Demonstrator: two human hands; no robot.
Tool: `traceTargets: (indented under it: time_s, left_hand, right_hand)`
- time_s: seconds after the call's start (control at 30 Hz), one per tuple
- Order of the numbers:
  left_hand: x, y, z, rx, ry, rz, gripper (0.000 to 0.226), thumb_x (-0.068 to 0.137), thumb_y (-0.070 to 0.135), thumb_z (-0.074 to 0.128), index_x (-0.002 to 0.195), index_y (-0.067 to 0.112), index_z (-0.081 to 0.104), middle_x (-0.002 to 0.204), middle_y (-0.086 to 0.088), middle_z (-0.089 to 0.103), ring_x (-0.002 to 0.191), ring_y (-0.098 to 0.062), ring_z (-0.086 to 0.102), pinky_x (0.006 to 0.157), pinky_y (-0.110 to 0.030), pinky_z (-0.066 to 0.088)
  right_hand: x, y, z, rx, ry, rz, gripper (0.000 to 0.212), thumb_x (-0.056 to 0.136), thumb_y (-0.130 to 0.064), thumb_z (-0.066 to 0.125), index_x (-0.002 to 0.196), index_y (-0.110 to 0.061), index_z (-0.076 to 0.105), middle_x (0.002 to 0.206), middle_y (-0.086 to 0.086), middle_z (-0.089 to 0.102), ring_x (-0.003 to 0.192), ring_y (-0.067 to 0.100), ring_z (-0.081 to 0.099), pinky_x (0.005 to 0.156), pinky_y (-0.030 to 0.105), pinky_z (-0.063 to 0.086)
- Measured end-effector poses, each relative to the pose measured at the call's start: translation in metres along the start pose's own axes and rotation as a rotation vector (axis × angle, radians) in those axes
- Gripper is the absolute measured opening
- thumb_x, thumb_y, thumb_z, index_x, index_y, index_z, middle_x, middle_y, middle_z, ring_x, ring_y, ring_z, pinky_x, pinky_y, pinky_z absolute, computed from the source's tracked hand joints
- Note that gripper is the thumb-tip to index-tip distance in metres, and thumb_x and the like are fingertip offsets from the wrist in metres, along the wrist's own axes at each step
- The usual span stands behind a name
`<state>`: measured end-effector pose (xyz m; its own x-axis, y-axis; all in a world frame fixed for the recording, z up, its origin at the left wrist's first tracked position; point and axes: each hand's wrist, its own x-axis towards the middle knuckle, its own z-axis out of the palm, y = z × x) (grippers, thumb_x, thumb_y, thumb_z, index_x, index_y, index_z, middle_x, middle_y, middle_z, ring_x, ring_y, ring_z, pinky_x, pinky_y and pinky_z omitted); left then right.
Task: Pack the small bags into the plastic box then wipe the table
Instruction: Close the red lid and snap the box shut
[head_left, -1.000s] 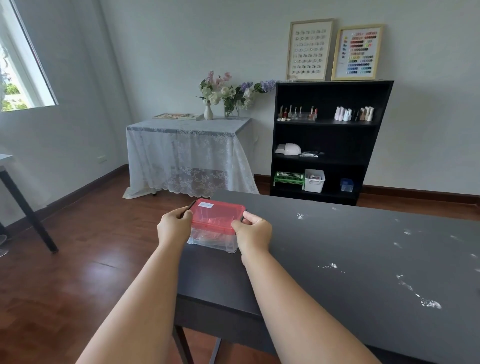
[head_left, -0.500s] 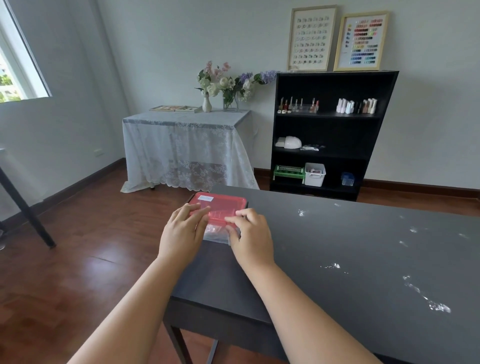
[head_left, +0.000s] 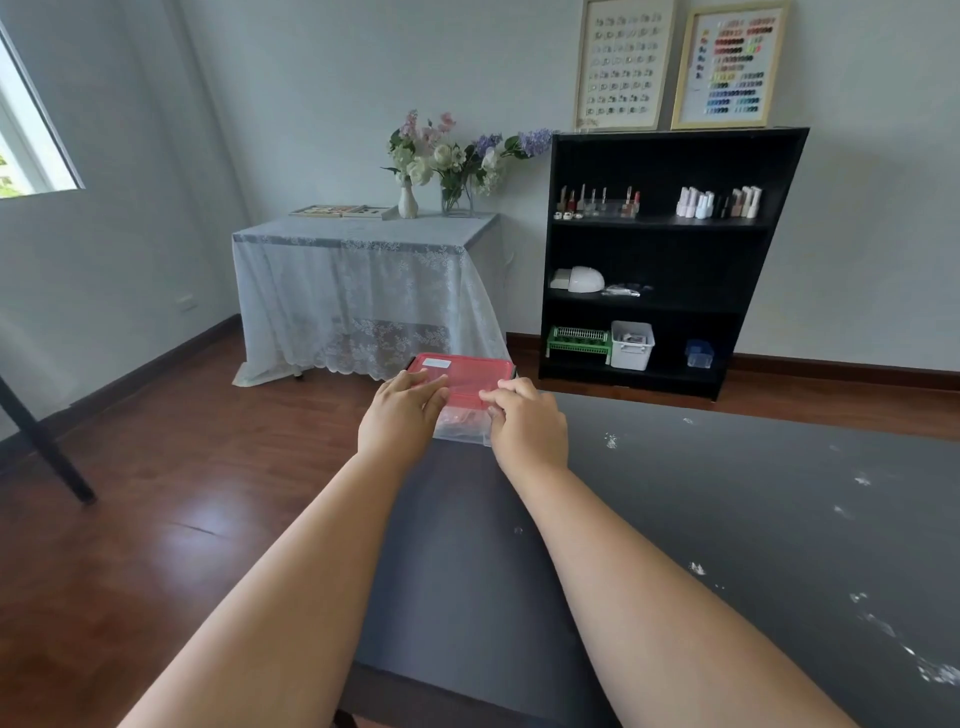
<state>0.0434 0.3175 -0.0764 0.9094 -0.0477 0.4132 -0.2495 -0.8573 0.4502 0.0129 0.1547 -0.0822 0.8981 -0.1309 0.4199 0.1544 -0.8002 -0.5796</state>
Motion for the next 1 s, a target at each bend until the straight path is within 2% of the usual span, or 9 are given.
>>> traceTargets:
  time_s: [0.17,0.5,0.6,0.7,0.77,0.87,0.93,1.0]
  left_hand:
    - [0.022,0.000,0.003,0.010,-0.044,0.004,0.037,0.096,0.047,0.042,0.128,0.036,0.058,0.139,0.004,0.051,0.131,-0.021,0.039,0.102,-0.035,0.034]
    - [0.042,0.003,0.013,0.021,-0.055,-0.014,0.037,0.097,0.046,0.040,0.128,0.035,0.057,0.141,0.003,0.049,0.131,-0.023,0.038,0.098,-0.038,0.038]
    - [0.042,0.009,0.006,0.112,-0.114,0.000,0.040,0.099,0.043,0.034,0.133,0.034,0.052,0.145,0.003,0.045,0.134,-0.023,0.037,0.101,-0.042,0.038]
    - [0.037,0.022,0.001,0.370,-0.181,0.099,0.046,0.101,0.036,0.023,0.144,0.024,0.037,0.155,0.000,0.030,0.142,-0.029,0.021,0.112,-0.048,0.020]
    - [0.024,0.035,0.002,0.408,-0.141,0.147,0.049,0.101,0.033,0.022,0.147,0.019,0.028,0.159,0.000,0.016,0.146,-0.029,0.008,0.115,-0.051,0.009]
    - [-0.008,0.066,0.004,0.245,-0.111,0.217,0.049,0.101,0.032,0.025,0.148,0.019,0.028,0.160,0.003,0.014,0.147,-0.028,0.003,0.115,-0.050,0.001]
    - [-0.034,0.091,0.006,0.137,-0.131,0.261,0.046,0.100,0.031,0.027,0.144,0.022,0.035,0.158,0.006,0.020,0.147,-0.028,0.004,0.114,-0.051,-0.002]
    - [-0.063,0.114,0.011,0.065,-0.145,0.294,0.043,0.100,0.031,0.029,0.141,0.025,0.041,0.155,0.011,0.026,0.147,-0.025,0.006,0.114,-0.052,-0.004]
  right_hand:
    - [0.017,0.007,0.009,0.000,0.020,0.000,0.030,0.094,-0.018,0.051,0.118,-0.030,0.067,0.133,-0.009,0.054,0.109,0.024,0.047,0.090,0.038,0.037]
    - [0.040,0.016,0.018,-0.010,0.023,0.005,0.034,0.094,-0.015,0.049,0.119,-0.030,0.065,0.135,-0.009,0.052,0.110,0.024,0.047,0.091,0.038,0.037]
    - [0.039,0.011,0.012,-0.054,-0.042,0.009,0.039,0.094,-0.013,0.045,0.124,-0.030,0.062,0.140,-0.007,0.049,0.115,0.024,0.045,0.095,0.037,0.035]
    - [0.037,0.005,-0.006,-0.103,-0.168,-0.002,0.046,0.093,-0.017,0.042,0.135,-0.032,0.053,0.150,-0.005,0.039,0.126,0.024,0.036,0.105,0.039,0.031]
    - [0.027,0.007,-0.023,-0.120,-0.215,-0.054,0.050,0.093,-0.019,0.041,0.142,-0.031,0.042,0.156,-0.004,0.028,0.133,0.026,0.030,0.109,0.042,0.028]
    - [0.002,0.021,-0.054,-0.085,-0.248,-0.065,0.048,0.094,-0.021,0.047,0.141,-0.031,0.043,0.158,-0.003,0.025,0.140,0.024,0.022,0.112,0.041,0.024]
    - [-0.024,0.039,-0.082,0.074,-0.321,0.066,0.038,0.095,-0.025,0.050,0.133,-0.033,0.054,0.156,-0.004,0.028,0.142,0.019,0.023,0.110,0.035,0.026]
    - [-0.058,0.062,-0.114,0.274,-0.386,0.210,0.030,0.095,-0.030,0.053,0.123,-0.038,0.061,0.151,-0.009,0.035,0.137,0.012,0.033,0.099,0.024,0.029]
